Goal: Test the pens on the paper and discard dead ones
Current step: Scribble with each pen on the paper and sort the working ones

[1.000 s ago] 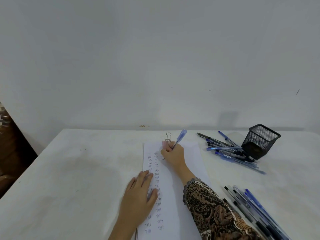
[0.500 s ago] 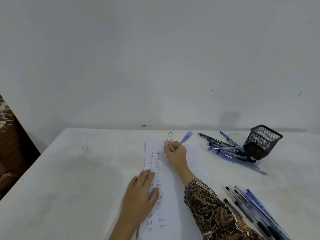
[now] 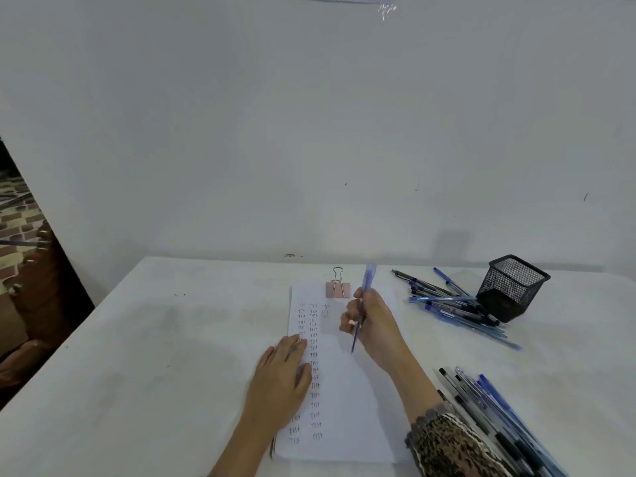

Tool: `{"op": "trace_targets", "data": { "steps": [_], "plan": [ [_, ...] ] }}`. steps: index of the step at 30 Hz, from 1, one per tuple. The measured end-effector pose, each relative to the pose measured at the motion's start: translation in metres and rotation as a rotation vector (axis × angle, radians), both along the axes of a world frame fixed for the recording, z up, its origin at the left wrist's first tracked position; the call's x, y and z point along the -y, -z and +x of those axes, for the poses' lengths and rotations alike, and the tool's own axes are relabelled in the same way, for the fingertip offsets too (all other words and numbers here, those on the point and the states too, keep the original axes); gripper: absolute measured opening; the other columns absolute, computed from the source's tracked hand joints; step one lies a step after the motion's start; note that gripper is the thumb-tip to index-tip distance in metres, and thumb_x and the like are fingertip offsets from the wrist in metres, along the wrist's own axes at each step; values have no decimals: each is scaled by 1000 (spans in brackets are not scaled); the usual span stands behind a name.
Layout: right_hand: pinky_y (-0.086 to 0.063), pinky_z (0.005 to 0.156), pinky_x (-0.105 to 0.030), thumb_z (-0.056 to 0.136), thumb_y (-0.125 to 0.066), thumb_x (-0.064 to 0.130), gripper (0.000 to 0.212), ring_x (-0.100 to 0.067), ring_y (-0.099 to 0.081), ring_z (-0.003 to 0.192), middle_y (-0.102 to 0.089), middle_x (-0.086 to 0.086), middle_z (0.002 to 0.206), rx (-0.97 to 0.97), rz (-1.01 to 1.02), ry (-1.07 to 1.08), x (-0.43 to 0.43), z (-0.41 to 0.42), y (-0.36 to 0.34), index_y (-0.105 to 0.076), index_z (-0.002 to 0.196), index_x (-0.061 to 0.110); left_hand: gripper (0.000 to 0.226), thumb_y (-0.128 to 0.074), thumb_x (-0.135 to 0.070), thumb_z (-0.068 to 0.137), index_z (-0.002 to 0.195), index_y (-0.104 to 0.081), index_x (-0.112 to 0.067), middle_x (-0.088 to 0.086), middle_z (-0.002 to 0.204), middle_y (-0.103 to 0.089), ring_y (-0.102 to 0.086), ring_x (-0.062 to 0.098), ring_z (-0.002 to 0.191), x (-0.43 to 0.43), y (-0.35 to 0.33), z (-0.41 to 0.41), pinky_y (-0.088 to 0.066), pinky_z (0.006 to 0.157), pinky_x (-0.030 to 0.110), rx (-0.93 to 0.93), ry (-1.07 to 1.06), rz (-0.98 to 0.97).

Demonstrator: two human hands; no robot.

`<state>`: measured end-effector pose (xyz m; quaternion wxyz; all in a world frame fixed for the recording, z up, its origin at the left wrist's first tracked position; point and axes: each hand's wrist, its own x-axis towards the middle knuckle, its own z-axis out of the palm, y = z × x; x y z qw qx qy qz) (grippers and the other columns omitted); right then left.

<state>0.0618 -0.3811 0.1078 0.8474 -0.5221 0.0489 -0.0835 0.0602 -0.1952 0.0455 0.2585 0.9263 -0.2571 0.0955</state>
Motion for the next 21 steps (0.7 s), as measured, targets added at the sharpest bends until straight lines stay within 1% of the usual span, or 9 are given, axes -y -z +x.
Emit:
{"op": "trace_targets", "data": {
  "steps": [4, 5, 7, 10, 12, 14, 16, 18, 21],
  "plan": [
    [-37, 57, -17, 98, -45, 27, 19, -4, -49, 60, -59, 8, 77, 186, -1175, 188, -7, -17, 6, -61, 107, 27, 72, -14, -55, 82, 139, -39, -19, -8, 140, -41, -37, 10, 131, 1, -6, -6, -22, 108, 20, -24, -13, -76],
    [-38, 55, -18, 96, -46, 30, 20, -3, -53, 60, -62, 10, 76, 273, -1388, 262, -9, -21, 14, -64, 105, 27, 68, -18, -55, 84, 140, -35, -20, -12, 138, -40, -37, 7, 129, 1, -9, -9, -24, 107, 20, -33, -12, -103],
    [-36, 44, -18, 90, -49, 35, 21, -6, -53, 48, -60, 11, 63, 442, -1622, 314, -10, -29, 35, -68, 88, 27, 65, -24, -58, 85, 141, -29, -25, -21, 127, -38, -38, -2, 119, -1, -13, -13, -29, 104, 19, -35, 6, -135],
    [-30, 37, -18, 85, -52, 37, 23, -10, -46, 38, -53, 8, 50, 532, -1726, 374, -8, -37, 52, -64, 68, 26, 64, -16, -69, 85, 133, -38, -33, -26, 109, -45, -44, -7, 99, -2, -16, -16, -31, 91, 11, 14, 74, -117],
    [-25, 38, -18, 84, -53, 37, 29, -10, -40, 35, -48, 7, 45, 574, -1769, 424, -7, -41, 53, -57, 58, 24, 53, -14, -61, 93, 114, -53, -31, -23, 99, -58, -50, -6, 89, -3, -15, -16, -32, 83, 11, 91, 105, -68],
    [-20, 40, -17, 87, -49, 41, 38, -10, -37, 34, -45, 6, 42, 616, -1799, 468, -7, -41, 51, -51, 54, 22, 41, -18, -50, 98, 99, -54, -29, -18, 85, -64, -48, -3, 81, -3, -15, -15, -32, 78, 14, 131, 135, -36],
    [-17, 41, -17, 87, -47, 45, 43, -10, -36, 32, -44, 6, 40, 615, -1831, 474, -5, -40, 50, -48, 51, 21, 37, -23, -45, 99, 97, -55, -27, -17, 81, -63, -46, -1, 79, -3, -13, -15, -34, 75, 10, 167, 146, -35],
    [-18, 40, -16, 81, -50, 44, 43, -11, -35, 30, -43, 5, 37, 590, -1871, 486, 2, -39, 46, -44, 46, 20, 30, -35, -38, 96, 101, -58, -21, -13, 85, -60, -47, 0, 78, -3, -16, -18, -34, 70, 4, 72, 118, -86],
    [-17, 41, -15, 77, -52, 38, 39, -12, -31, 30, -39, 4, 36, 561, -1908, 505, 18, -37, 34, -41, 44, 20, 21, -35, -26, 98, 107, -53, -18, -10, 83, -51, -45, 5, 71, -4, -14, -18, -34, 61, 9, 15, 111, -71]
  ]
}}
